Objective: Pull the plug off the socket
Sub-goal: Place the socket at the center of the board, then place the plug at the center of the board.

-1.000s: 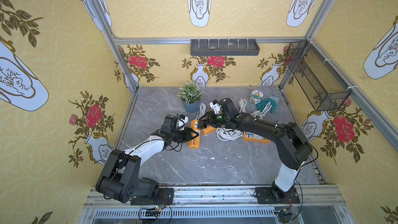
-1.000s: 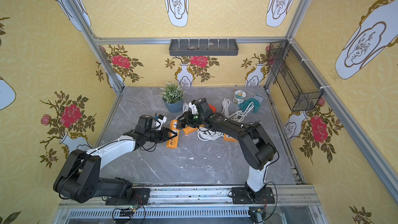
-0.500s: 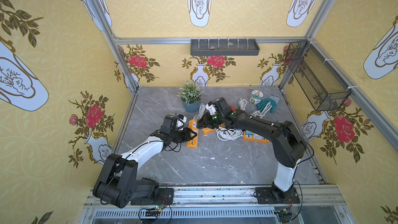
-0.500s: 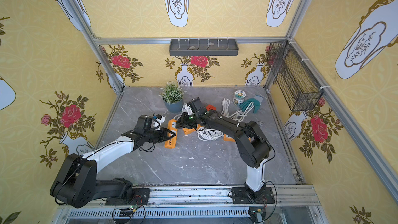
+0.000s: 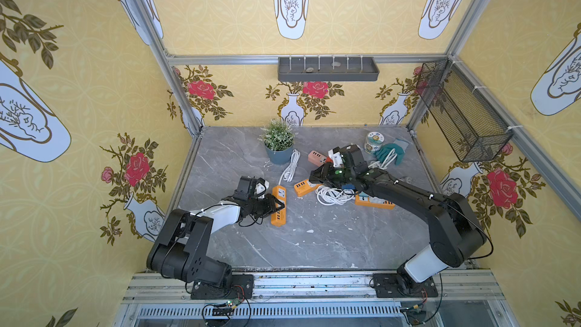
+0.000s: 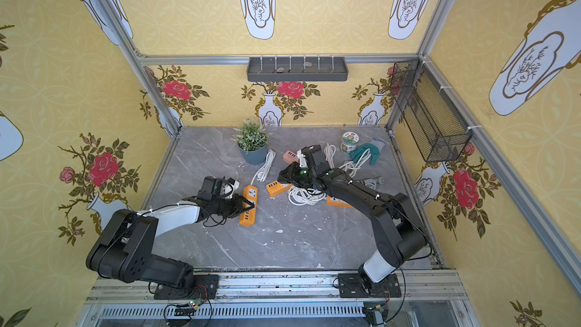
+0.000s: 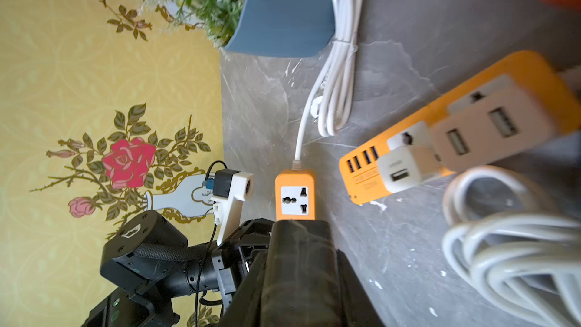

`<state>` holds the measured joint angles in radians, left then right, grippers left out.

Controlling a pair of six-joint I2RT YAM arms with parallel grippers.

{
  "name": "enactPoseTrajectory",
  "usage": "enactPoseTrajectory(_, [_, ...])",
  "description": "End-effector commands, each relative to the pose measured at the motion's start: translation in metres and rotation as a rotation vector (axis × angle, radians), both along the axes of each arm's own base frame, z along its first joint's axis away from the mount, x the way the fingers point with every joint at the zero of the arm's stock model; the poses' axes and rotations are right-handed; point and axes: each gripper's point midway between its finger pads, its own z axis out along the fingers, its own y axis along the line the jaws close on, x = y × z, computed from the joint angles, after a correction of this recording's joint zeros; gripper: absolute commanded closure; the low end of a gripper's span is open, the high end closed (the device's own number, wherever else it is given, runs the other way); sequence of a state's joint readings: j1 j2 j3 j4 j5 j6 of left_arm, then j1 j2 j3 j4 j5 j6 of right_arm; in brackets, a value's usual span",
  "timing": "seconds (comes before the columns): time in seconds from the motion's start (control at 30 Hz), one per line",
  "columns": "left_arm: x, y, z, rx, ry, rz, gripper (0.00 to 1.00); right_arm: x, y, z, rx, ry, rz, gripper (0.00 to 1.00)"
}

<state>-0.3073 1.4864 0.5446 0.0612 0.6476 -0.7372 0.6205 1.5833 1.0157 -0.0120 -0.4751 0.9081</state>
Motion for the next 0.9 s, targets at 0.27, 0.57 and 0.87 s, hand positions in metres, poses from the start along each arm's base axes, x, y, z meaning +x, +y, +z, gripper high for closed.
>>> enactPoseTrajectory(0.27, [0.002,0.078,0.007,0.309,0.023,0.264,0.25,-0.003,0.019,0.02,0.135,-0.081,0.108,0.82])
enactPoseTrajectory(0.57, [0.011,0.125,0.114,0.454,-0.41,0.412,0.24,-0.039,0.076,0.0,0.102,-0.108,0.415,0.74])
enactPoseTrajectory(0.87, [0.016,0.086,0.163,0.021,-0.656,0.454,0.19,-0.141,0.055,-0.087,-0.22,0.019,0.708,0.69])
